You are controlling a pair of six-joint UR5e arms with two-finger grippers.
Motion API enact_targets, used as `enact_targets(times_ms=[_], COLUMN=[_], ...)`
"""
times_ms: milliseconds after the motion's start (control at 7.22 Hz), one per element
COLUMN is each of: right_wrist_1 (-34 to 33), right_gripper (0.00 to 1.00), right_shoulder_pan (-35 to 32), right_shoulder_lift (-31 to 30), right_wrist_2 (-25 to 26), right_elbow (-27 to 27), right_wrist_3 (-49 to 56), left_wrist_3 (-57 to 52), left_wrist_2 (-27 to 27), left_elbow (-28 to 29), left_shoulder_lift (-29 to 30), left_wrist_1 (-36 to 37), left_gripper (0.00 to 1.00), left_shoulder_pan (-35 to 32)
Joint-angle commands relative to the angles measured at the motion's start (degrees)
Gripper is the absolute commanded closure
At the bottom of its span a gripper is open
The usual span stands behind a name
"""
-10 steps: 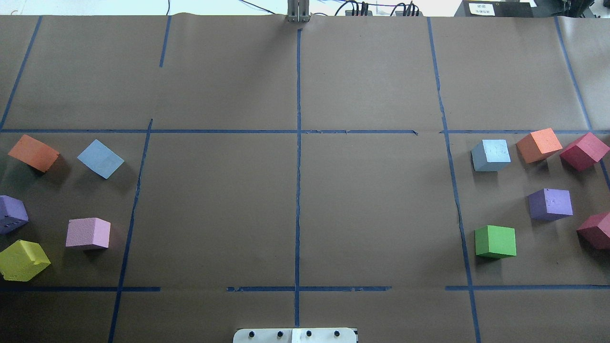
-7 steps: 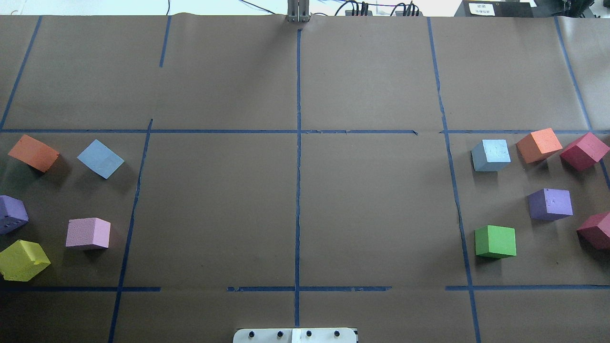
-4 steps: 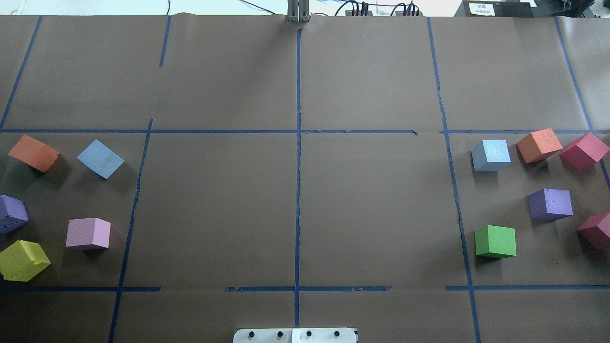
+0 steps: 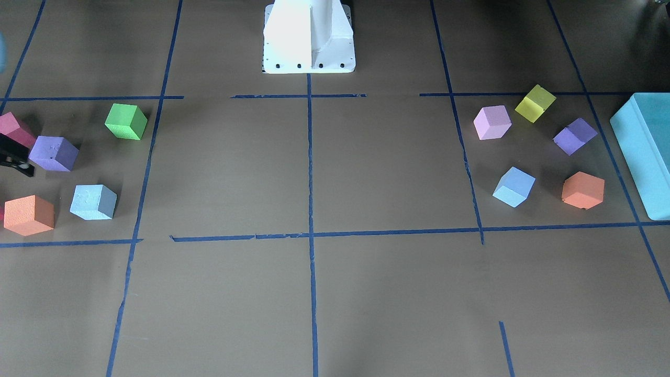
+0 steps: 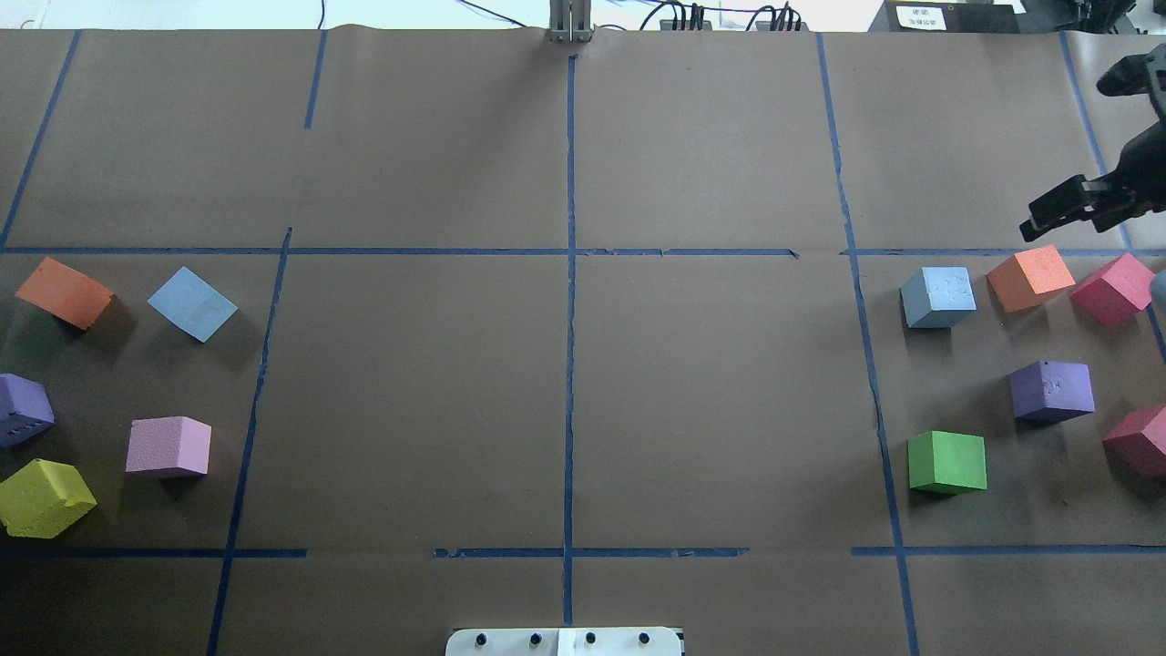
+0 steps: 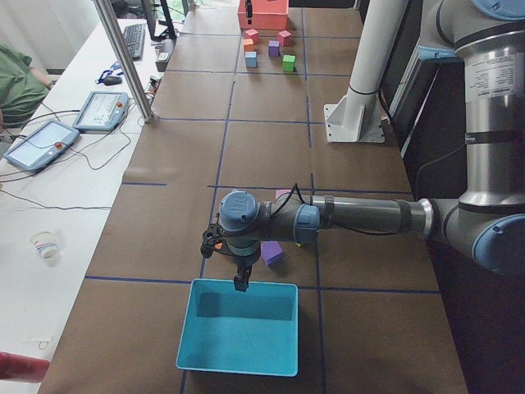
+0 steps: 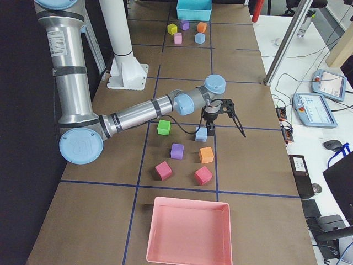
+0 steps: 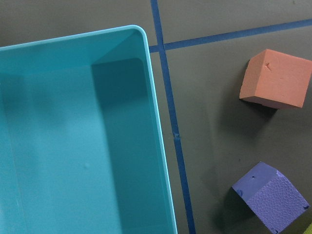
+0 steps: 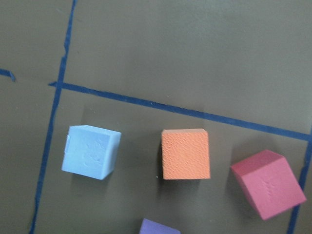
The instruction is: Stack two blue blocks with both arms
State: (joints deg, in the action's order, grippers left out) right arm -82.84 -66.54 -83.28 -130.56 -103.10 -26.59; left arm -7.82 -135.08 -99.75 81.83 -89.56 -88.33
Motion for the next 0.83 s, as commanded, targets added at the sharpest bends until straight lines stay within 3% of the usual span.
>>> enact_targets(times_ms=[0,692], right_wrist_1=[9.59,12.27], right_gripper=[0.0,0.0], right_shoulder_pan=[6.23,12.75], right_shoulder_lift=[0.05,0.31], right_wrist_2=[5.14,8.83], right_elbow=[4.03,7.74], right_wrist_3=[-8.72,-12.96], left_wrist_3=[0.0,0.09], left_wrist_2=[-0.01,-0.01], left_elbow=[0.0,0.0], left_shoulder_lift=[0.09,0.0], left_wrist_1=[0.0,0.0], left_gripper=[0.0,0.0], left_shoulder_pan=[0.0,0.0])
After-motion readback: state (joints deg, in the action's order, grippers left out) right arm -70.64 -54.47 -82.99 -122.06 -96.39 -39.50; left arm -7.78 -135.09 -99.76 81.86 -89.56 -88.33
